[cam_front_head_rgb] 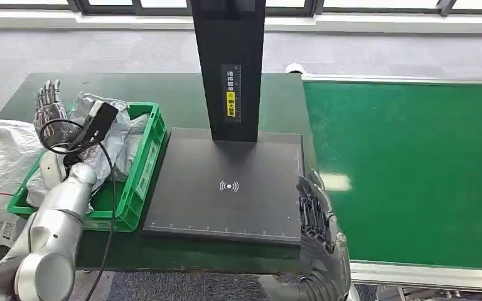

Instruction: Moved the parcel from conveyor to table for the left to box.

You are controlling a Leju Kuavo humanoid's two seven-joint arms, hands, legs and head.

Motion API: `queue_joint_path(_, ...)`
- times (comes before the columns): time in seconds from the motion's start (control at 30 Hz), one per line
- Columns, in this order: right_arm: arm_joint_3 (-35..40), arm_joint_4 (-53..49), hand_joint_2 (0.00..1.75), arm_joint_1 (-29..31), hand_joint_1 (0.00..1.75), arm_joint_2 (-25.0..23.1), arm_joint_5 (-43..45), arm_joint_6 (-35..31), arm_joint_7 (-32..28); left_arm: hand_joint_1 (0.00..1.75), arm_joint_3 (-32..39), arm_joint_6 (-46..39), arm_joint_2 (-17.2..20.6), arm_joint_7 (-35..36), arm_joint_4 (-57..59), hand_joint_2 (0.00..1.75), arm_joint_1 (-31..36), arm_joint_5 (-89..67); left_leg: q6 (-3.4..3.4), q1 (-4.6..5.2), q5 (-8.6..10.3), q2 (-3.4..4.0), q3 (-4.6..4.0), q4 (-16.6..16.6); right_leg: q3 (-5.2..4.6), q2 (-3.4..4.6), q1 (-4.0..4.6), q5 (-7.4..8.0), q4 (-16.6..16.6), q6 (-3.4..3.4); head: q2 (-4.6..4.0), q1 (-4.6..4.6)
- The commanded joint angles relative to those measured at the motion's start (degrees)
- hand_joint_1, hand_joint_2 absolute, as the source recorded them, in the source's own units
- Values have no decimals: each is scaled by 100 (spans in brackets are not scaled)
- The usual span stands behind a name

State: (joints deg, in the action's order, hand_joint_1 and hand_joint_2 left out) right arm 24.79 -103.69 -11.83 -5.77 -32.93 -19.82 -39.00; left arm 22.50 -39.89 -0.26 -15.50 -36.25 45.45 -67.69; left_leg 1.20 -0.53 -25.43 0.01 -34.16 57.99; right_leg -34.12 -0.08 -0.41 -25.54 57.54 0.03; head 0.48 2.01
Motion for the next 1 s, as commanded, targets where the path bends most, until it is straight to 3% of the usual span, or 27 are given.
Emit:
queue_joint_path(0.03, -1412, 420, 175, -79, 0, -363, -630, -52, 476, 0, -85, 796, -913, -1466, -2362, 0, -1619, 3431, -11, 12, -1, 6, 42, -37, 41, 7, -14, 1, -34, 8, 0, 0)
queue_joint_path(0.07, -1416, 428, 175, -79, 0, -387, -638, -55, 457, 0, -149, 771, -867, -1415, -2329, 0, -1604, 3480, -12, 13, 0, 4, 42, -38, 42, 4, -17, 1, -35, 8, 0, 0)
queue_joint_path(0.17, -1944, 343, 175, -300, 0, -328, -1322, -558, 1110, 0, -1206, 3089, -918, -2234, -3376, 0, -2632, 5726, -12, 2, -23, 22, 29, -11, 25, 19, -7, -3, -19, 6, 0, 0)
queue_joint_path(0.2, -2147, 325, 175, -375, 0, -265, -1360, -593, 1216, 0, -1452, 3432, -983, -2450, -3500, 0, -2848, 6104, -13, 6, -21, 23, 31, -19, 25, 21, -9, -3, -27, 6, 0, 0)
queue_joint_path(0.3, -2274, 288, 175, -432, 0, -182, -1278, -524, 1172, 0, -1627, 3287, -1073, -2450, -3600, 0, -2974, 6112, -11, 10, -24, 9, 30, -14, 27, 8, -14, -10, -24, 7, 0, 0)
queue_joint_path(0.37, -2336, 289, 175, -420, 0, -286, -1307, -476, 1091, 0, -1797, 3155, -907, -2450, -3500, 0, -2902, 6318, -14, 14, -27, -1, 15, -5, 19, -1, -13, -16, -18, 18, 0, 0)
queue_joint_path(1.0, -2319, 293, 175, -408, 0, -331, -1337, -471, 1089, 0, -1826, 3145, -837, -2450, -3449, 0, -2856, 6387, -8, 9, -24, 6, 22, -15, 21, 5, -5, -17, -16, 14, 0, 0)
